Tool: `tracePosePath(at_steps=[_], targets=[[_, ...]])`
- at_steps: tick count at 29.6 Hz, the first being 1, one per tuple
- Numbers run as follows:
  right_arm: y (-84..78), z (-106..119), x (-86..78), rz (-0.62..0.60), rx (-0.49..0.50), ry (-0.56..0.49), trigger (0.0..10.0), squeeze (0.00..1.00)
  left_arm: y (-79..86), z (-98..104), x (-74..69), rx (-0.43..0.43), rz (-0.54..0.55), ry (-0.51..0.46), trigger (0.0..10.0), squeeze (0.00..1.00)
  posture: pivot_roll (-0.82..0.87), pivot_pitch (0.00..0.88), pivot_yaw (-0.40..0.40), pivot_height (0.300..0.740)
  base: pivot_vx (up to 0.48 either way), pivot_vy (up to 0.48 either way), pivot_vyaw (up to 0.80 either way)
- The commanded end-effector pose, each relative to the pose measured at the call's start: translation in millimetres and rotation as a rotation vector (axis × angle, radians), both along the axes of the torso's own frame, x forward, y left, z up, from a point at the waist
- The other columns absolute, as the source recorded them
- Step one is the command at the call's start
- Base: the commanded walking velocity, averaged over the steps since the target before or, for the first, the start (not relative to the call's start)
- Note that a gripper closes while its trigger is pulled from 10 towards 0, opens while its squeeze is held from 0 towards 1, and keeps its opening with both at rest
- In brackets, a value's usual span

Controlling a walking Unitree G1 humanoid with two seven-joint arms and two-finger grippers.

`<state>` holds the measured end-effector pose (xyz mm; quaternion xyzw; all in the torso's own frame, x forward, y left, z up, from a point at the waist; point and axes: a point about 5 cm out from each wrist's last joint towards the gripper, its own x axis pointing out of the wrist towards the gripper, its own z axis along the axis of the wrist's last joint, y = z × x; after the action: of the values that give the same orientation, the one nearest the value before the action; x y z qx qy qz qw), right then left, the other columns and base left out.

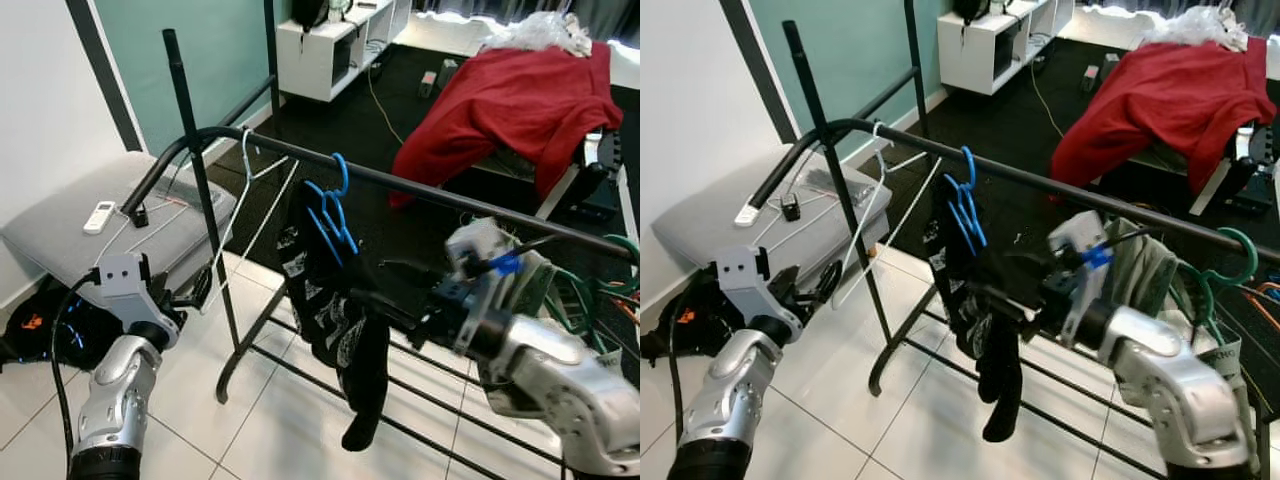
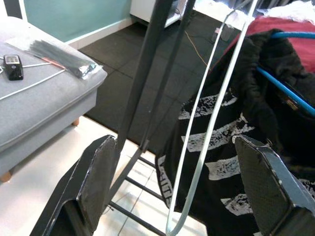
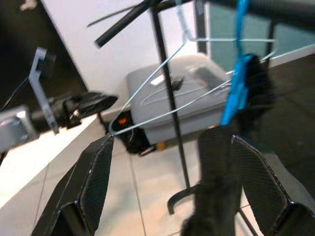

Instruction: Hang hanger

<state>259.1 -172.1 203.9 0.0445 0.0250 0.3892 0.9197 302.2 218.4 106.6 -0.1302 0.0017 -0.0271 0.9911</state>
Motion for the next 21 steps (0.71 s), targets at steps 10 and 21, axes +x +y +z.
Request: tracePosePath(at_steps=[10,21], targets=[[2.8,-24.7,-1.0,-0.049,-0.037,0.093,10.0,0.00,0.0,-4.8,1.7,0.029,-0.001,0.048,10.0,0.00,-0.11,0.109,0.006,0.740,0.000,0.000,-0.71],[12.5,-29.6,-3.4,-0.030,-0.056,0.107,10.0,0.00,4.1,-6.1,-1.0,0.051,0.024,0.068,10.0,0.00,-0.10,0.118,0.007,0.740,0.000,0.000,-0.42]])
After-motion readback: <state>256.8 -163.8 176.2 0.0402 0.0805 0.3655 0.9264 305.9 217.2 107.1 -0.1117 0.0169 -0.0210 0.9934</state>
